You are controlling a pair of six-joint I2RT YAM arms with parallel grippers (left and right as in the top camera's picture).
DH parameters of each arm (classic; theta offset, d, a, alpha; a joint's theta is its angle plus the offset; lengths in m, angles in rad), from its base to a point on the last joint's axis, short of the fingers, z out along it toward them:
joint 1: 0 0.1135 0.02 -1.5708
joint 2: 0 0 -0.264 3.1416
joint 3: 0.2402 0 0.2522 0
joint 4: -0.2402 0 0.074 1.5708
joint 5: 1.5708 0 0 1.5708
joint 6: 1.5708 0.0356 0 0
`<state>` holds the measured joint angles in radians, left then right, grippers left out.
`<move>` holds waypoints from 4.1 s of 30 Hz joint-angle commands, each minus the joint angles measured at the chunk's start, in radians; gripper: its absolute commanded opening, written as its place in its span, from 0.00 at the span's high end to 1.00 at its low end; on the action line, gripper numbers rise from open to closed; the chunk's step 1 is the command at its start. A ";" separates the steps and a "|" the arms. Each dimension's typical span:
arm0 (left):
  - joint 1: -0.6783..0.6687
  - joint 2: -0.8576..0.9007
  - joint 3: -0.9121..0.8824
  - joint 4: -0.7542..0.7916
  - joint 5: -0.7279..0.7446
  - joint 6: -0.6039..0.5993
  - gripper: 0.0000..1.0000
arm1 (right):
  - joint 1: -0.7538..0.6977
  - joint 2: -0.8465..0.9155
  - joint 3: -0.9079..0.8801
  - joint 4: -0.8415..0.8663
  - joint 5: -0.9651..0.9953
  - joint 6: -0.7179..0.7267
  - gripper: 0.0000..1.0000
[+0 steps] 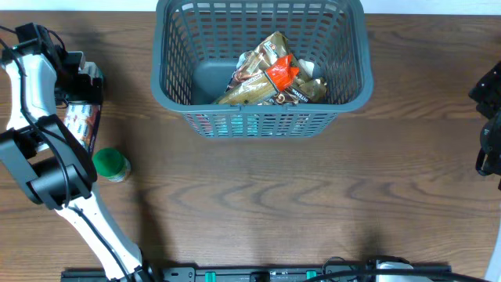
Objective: Pack container
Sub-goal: 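Lift the tissue pack with the left gripper and place it in the basket, then release the tissue pack and move the left gripper to the green jar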
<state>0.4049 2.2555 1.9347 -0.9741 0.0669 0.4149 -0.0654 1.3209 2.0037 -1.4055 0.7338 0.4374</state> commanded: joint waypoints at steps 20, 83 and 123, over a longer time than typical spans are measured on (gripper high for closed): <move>0.005 0.065 -0.064 0.008 0.000 -0.027 0.94 | -0.006 -0.002 0.005 -0.002 0.018 0.011 0.01; -0.819 -0.313 0.151 0.121 0.248 0.579 0.94 | -0.006 -0.002 0.005 -0.002 0.018 0.011 0.01; -0.460 -0.841 0.151 -0.513 -0.217 -0.355 0.02 | -0.006 -0.001 0.005 -0.002 0.018 0.011 0.01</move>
<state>-0.0765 1.4178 2.0838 -1.4380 -0.1390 0.1596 -0.0654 1.3209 2.0037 -1.4052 0.7341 0.4374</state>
